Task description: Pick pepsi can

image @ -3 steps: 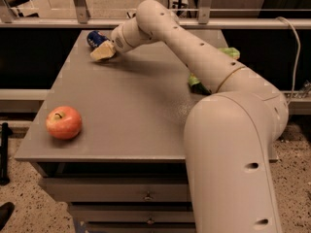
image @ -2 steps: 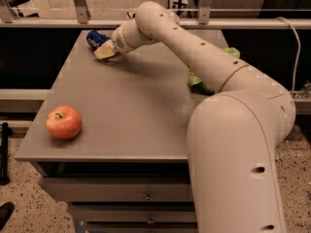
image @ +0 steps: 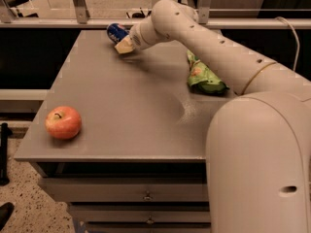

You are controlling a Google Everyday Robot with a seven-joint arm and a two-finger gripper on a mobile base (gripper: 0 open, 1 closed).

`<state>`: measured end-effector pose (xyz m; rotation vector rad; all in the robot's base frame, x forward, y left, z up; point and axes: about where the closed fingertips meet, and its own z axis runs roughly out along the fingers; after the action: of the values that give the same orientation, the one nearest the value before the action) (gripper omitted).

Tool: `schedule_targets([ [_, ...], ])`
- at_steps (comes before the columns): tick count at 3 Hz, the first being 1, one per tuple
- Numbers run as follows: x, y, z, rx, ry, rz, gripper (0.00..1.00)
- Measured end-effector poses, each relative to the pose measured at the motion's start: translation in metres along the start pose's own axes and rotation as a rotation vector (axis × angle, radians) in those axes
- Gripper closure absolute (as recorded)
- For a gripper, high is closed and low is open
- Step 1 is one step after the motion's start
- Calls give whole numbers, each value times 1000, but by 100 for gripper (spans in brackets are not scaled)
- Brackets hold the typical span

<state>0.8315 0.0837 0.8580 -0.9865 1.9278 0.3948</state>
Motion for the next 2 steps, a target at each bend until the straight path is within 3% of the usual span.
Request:
schedule_targets([
  [2, 14, -36, -42, 97, 28, -15, 100],
])
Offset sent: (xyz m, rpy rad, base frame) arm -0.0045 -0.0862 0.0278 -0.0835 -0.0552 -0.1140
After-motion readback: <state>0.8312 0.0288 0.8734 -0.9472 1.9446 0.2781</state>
